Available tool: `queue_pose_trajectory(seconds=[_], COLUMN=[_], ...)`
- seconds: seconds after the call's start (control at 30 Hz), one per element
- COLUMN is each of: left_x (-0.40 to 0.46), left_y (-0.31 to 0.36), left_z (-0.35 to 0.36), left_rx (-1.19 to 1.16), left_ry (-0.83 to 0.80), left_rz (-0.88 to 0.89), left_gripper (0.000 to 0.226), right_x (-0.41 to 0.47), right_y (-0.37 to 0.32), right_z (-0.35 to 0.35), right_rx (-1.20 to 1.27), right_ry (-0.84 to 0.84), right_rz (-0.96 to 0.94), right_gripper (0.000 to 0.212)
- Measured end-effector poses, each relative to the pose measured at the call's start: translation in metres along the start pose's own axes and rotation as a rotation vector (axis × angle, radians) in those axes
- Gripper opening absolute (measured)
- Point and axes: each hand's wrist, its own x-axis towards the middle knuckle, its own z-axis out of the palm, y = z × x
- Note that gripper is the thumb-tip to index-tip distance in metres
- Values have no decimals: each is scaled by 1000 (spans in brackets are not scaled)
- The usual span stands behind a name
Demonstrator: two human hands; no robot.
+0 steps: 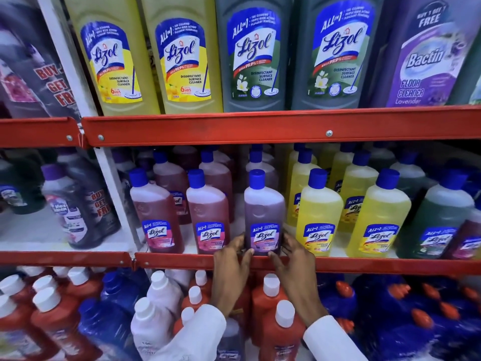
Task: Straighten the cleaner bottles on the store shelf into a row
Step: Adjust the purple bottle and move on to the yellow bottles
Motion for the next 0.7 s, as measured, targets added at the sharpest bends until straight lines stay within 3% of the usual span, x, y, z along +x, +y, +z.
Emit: queue_pose_trajectory(seconds=[0.2,0.33,0.43,0.53,0.7], left_x=[-1,-21,-33,-29,-15], left_y=[-3,19,44,59,71], left_z=[3,9,26,49,70], left_rx=[-19,-116,-152,-152,-56], left_ry=[33,270,219,43,-87], left_rz=[-16,18,97,77,93], left_gripper=[36,32,21,26,32], right_x=[-5,-22,-21,-6,10], right_y=[2,9,21,35,55], right_z=[-4,-36,-64,-82,-93], right_rx=[49,111,93,28,-61], right_ry=[22,324,460,359,36], right_rz=[-9,-16,-2,66,42], right_gripper=[49,21,20,36,52])
